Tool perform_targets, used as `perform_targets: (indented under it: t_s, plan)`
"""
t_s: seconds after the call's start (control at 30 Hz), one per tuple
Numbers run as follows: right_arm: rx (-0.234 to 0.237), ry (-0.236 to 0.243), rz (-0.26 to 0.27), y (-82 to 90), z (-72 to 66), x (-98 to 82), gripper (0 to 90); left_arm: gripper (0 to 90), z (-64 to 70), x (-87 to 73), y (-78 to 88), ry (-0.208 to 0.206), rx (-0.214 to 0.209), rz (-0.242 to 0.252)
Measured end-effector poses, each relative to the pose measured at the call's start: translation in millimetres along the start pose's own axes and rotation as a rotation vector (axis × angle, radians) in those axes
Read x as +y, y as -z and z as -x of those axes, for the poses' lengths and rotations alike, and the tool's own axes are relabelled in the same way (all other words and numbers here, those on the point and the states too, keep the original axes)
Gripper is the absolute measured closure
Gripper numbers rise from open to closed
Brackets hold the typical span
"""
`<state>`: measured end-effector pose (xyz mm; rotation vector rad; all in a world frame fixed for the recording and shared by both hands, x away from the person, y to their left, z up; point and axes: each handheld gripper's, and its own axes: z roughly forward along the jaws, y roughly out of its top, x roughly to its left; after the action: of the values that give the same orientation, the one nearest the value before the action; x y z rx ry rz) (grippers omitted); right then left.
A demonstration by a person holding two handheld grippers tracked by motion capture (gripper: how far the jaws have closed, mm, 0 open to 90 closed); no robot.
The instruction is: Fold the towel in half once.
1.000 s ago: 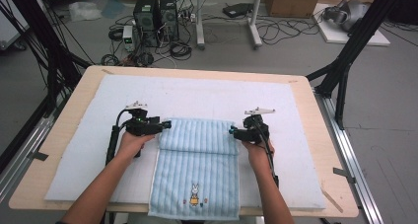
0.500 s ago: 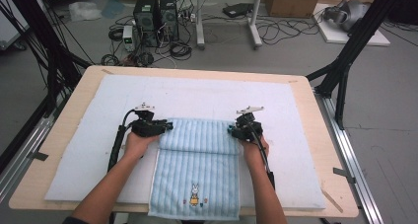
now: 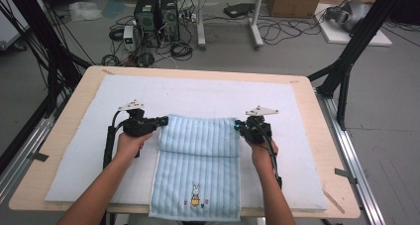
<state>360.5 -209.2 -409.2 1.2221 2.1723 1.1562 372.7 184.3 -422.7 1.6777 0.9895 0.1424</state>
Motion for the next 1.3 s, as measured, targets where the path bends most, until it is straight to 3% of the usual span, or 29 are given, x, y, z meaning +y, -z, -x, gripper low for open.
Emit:
perform_targets:
  t_s: [0.13,0.3,0.43,0.77,0.93,0.97,1.03,1.13,1.23,1.3]
  plan:
    - [0.045,0.015,0.038,17.7,-7.0,-3.1,88.2,87.1,7.1,-4.8,13.1,-0.016,-0.032,0.004]
    - [0.097,0.029,0.047,37.8,-17.9,-13.4,88.2,87.1,11.6,-16.2,27.4,-0.006,-0.089,0.0]
    - [0.134,0.044,0.047,46.5,-23.7,-25.6,88.2,87.0,19.8,-28.0,33.5,-0.024,-0.108,-0.038]
    - [0.158,0.051,-0.042,52.3,-33.6,-50.8,88.3,86.8,26.6,-58.4,42.4,-0.029,-0.098,-0.149]
    - [0.163,0.06,-0.094,51.6,-36.6,-63.7,88.3,85.4,27.4,-66.4,43.9,-0.012,-0.122,-0.193]
    - [0.161,0.062,-0.105,51.2,-37.0,-65.6,88.2,81.6,26.2,-65.9,43.6,-0.007,-0.12,-0.207]
    - [0.146,0.059,-0.104,50.8,-36.4,-67.4,85.4,65.2,23.5,-62.1,42.5,-0.001,-0.09,-0.203]
    - [0.125,0.024,-0.058,51.3,-30.7,-62.7,72.9,50.2,18.9,-50.9,41.1,0.005,-0.045,-0.155]
    - [0.094,-0.016,-0.024,49.4,-23.4,-55.4,65.9,47.1,12.1,-39.7,35.3,0.011,-0.012,-0.103]
    - [0.066,-0.03,-0.02,42.9,-18.3,-50.1,66.5,46.8,8.4,-34.3,29.1,0.005,0.018,-0.11]
